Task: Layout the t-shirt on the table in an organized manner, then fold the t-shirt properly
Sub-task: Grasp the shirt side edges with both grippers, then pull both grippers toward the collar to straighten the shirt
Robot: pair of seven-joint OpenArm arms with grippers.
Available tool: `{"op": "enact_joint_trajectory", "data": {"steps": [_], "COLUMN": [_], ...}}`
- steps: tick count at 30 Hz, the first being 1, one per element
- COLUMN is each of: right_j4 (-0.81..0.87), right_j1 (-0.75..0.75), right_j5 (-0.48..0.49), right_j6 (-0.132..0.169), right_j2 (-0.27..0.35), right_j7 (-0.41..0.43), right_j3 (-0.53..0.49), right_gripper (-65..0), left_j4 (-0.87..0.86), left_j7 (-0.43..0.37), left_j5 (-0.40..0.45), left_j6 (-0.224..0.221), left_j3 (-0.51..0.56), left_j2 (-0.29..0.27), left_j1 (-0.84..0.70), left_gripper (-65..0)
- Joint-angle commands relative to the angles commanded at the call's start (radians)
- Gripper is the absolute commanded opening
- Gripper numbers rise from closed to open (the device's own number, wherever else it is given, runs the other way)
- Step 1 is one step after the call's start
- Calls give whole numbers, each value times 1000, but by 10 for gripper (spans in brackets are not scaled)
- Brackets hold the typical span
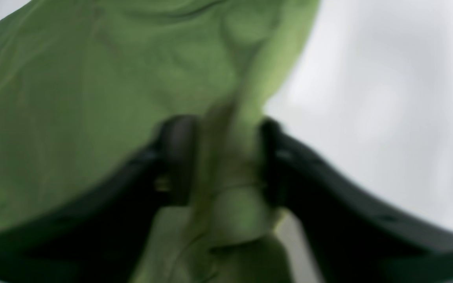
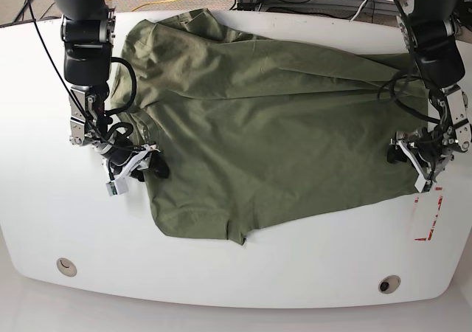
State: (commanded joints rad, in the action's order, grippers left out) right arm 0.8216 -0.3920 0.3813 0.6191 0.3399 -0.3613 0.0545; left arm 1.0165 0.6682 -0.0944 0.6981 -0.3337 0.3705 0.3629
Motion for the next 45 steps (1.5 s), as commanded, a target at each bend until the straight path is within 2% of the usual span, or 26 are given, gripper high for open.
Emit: {"op": "enact_joint_trajectory", "data": {"steps": [1, 3, 7, 13, 17, 19, 22, 25, 29, 32, 34, 37, 39, 45], "right_j4": [29, 84, 247, 482, 585, 600, 595, 549, 508, 471, 450, 431, 428, 430], "right_j1": [6, 15, 58, 129, 204, 227, 249, 259, 265, 278, 285, 301, 318, 374], "right_j5": [-3, -3, 2, 2, 2, -3, -8, -8, -8, -8, -8, -8, -8, -2], "right_j6": [-15, -31, -51, -44, -43, -43, -43, -41, -38, -18, 5, 14, 14, 14], "right_j2": [0, 11, 28, 23, 3, -25, -51, -68, -75, -78, -75, -69, -64, -52], "right_j7": [0, -3, -14, -157, -181, -181, -181, -176, -163, -133, -115, -114, -110, -110], "right_j3": [0, 0, 0, 2, -2, 0, 0, -3, -2, -2, -2, 0, 0, 0], "right_gripper": [-67, -2, 0, -2, -10, -41, -128, -192, -244, -304, -384, -468, -499, -507], "left_j4": [35, 91, 212, 351, 390, 393, 388, 387, 381, 351, 322, 302, 299, 302], "left_j7": [12, 28, 40, 58, 72, 72, 71, 71, 71, 71, 71, 71, 71, 72], "left_j5": [0, 0, 0, 6, 9, 9, 9, 9, 9, 9, 11, 11, 11, 11], "left_j6": [0, 0, 0, 0, 0, 0, 0, 0, 0, 0, 0, 0, 0, 0], "left_j3": [0, 0, 0, 2, 3, 2, 2, 5, 6, 6, 6, 6, 6, 6], "left_j2": [-8, -14, -38, -64, -98, -104, -106, -107, -121, -127, -127, -126, -124, -123], "left_j1": [-14, -35, -81, -144, -160, -180, -206, -227, -247, -252, -256, -276, -285, -328], "left_gripper": [-236, -236, -236, -236, -236, -236, -240, -274, -315, -346, -378, -399, -399, -399]}}
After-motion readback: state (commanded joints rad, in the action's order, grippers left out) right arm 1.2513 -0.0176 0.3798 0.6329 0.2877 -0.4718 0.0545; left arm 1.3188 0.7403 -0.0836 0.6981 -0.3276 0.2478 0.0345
